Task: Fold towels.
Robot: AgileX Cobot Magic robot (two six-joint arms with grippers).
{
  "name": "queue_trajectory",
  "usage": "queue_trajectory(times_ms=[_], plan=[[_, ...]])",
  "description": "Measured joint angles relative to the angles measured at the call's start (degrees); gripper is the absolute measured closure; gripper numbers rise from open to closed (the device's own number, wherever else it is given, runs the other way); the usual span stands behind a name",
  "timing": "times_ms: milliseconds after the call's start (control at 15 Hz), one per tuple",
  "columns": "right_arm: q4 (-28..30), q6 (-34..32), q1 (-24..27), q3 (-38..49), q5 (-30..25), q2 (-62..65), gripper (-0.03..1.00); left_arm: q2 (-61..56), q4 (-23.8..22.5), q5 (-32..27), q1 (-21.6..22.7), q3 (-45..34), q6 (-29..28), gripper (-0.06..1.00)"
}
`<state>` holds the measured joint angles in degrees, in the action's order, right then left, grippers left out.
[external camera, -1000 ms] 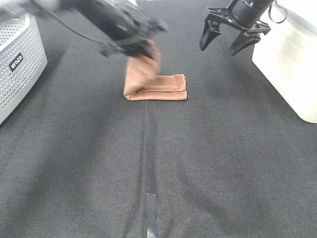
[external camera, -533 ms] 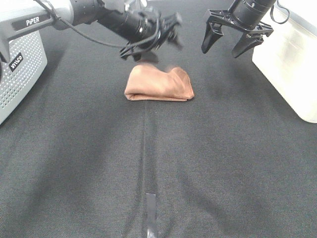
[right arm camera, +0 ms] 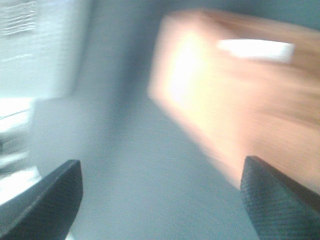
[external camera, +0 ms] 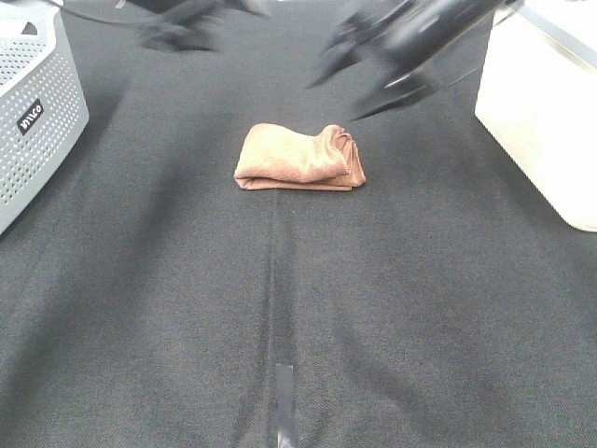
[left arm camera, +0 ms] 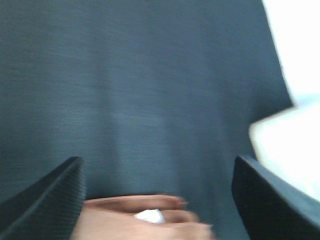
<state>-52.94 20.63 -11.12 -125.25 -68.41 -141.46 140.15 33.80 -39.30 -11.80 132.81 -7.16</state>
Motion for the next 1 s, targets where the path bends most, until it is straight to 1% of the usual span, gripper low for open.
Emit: queue_trajectory(times_ms=[67, 133, 200, 400, 600, 733, 800, 867, 1000], plan=[[-3.50, 1.89, -0.74, 0.00, 1.26, -1.66, 0.16, 0.06, -1.15, -3.44, 1.49, 0.00, 0.00, 0.18], [-5.79, 2.58, -0.97, 0.00, 2.69, -3.27, 0.16, 0.11, -1.49, -5.44, 1.83, 0.00, 0.06, 0.18], [-6.70, 2.64, -0.69, 0.00, 4.18, -4.98, 0.16, 0.11, -2.46, -6.47, 1.89, 0.00, 0.57, 0.18], [-6.30, 2.58, 1.83, 0.00, 5.44, -8.59, 0.16, 0.11, -2.81, -8.14, 1.89, 0.00, 2.18, 0.18], [-2.86, 1.09, 3.84, 0.00, 5.39, -8.88, 0.16, 0.11, -3.04, -9.17, 1.89, 0.00, 2.35, 0.18], [1.55, 1.03, 3.95, 0.00, 4.98, -6.88, 0.16, 0.11, -3.04, -11.00, 1.89, 0.00, 2.35, 0.18], [6.59, 0.17, 3.95, 0.00, 4.24, -4.41, 0.16, 0.11, -3.04, -13.69, 1.89, 0.00, 2.35, 0.18], [9.97, -1.15, 3.95, 0.00, 3.67, -2.86, 0.16, 0.00, -3.09, -16.33, 1.89, 0.00, 2.92, 0.18], [18.39, -4.58, 3.95, 0.00, 0.52, 1.03, 0.16, -0.74, -3.55, -21.43, 1.89, 0.00, 4.93, 0.18]])
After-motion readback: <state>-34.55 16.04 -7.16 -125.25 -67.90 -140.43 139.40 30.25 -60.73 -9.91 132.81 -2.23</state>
